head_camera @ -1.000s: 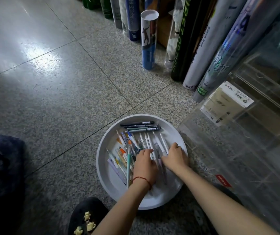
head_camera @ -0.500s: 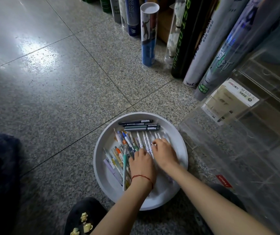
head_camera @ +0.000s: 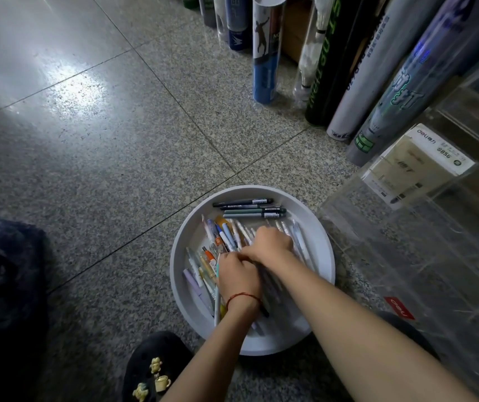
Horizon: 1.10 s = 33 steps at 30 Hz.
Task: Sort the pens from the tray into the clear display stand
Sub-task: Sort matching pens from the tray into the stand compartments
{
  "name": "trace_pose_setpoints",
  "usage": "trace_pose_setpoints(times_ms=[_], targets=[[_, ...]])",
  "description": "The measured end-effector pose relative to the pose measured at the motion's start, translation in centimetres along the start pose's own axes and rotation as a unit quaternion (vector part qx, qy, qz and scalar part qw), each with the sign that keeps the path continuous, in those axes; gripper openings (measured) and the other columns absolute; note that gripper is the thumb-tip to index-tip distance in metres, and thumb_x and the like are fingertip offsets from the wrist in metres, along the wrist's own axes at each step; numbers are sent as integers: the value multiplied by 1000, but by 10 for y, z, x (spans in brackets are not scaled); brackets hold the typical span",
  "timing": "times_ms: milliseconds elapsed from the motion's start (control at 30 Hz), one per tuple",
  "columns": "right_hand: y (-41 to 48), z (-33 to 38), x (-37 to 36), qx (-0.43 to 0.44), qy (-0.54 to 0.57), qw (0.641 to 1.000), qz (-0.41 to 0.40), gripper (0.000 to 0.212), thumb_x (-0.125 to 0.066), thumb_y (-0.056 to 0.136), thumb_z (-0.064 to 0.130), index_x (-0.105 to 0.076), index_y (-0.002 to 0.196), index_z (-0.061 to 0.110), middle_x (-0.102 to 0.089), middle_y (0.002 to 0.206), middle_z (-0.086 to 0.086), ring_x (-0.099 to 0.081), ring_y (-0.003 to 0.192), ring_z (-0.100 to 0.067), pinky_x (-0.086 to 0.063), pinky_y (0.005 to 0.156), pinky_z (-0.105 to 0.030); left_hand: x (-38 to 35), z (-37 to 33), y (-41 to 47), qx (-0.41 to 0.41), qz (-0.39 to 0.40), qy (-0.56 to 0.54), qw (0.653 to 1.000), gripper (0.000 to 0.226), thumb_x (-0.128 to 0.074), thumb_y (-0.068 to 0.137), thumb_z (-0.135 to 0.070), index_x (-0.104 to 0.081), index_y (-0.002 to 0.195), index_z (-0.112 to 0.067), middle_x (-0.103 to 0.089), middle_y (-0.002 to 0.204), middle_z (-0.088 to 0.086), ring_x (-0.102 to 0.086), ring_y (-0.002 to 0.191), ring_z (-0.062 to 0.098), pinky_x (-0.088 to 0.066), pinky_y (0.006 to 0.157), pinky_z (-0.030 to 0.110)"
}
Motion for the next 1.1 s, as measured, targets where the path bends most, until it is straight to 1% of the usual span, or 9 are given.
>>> trace_pose_setpoints(times_ms=[200,367,467,533,600,667,733,867,1100], targets=[[-8,-1,5,77,-31,996,26,36,-48,93,37,-55,115,9,-59,115,-12,-57,110,-28,-46,81,-32,9,-5,1,-10,-20,-73,997,25,-42,87,1,-62,100,-6,-58,110,9,-54,103,22,-43,86,29],[-14,-19,28,92,213,971,51,38,-48,93,35,-42,61,14,-40,58,-3,-41,53,-18,-25,47,-28,11,-12,-14,105,-38,-150,982,19,-41,91,-7,-59,92,-6,-63,99,16,-48,78,18,-39,70,27],[-29,-35,53,80,360,925,89,38,-46,95,36,-51,65,14,-36,54,-1,-30,43,-12,-21,42,-24,8,-17,-33,239,11,-289,927,27,-38,96,-24,-56,97,-4,-57,82,13,-52,70,22,-46,70,32],[-48,-41,67,104,370,915,126,42,-47,94,43,-51,63,15,-36,50,-1,-28,38,-10,-20,39,-21,4,-35,-44,255,163,-426,853,43,-32,97,-43,-53,100,-6,-49,80,6,-54,72,13,-48,73,32],[-71,-44,82,134,327,929,106,46,-49,93,45,-47,57,15,-41,46,1,-34,37,-9,-25,39,-21,7,-60,-61,186,336,-441,811,61,-24,94,-56,-52,109,-4,-55,85,8,-56,72,12,-49,72,31],[-99,-48,100,152,311,937,52,46,-55,91,42,-46,54,16,-45,48,1,-39,40,-8,-31,41,-21,15,-83,-79,82,423,-366,825,56,-28,94,-51,-51,118,-6,-61,103,18,-65,72,15,-54,66,30],[-127,-57,119,150,344,926,24,46,-56,89,44,-49,53,16,-47,47,3,-40,37,-4,-32,38,-17,23,-103,-98,1,446,-307,841,42,-35,95,-39,-50,119,-8,-66,103,17,-64,59,5,-53,55,21],[-180,-87,155,138,429,892,38,53,-39,96,46,-50,59,10,-46,37,5,-40,30,-2,-32,33,-14,37,-140,-137,-97,517,-300,796,28,-37,95,-30,-54,88,-9,-64,63,-4,-46,43,5,-39,44,15],[-252,-165,200,118,558,821,-16,28,-50,94,23,-57,75,3,-60,58,-4,-56,46,-6,-48,45,-14,29,-194,-199,-165,577,-260,756,21,-44,90,-22,-59,90,-7,-67,71,0,-51,52,7,-43,52,18]])
Point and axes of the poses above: each hand's wrist, its own y-axis towards the middle knuckle, its own x-axis out of the back of the hand, z = x × y, the point moved 5 cm from there along y, towards the middle knuckle
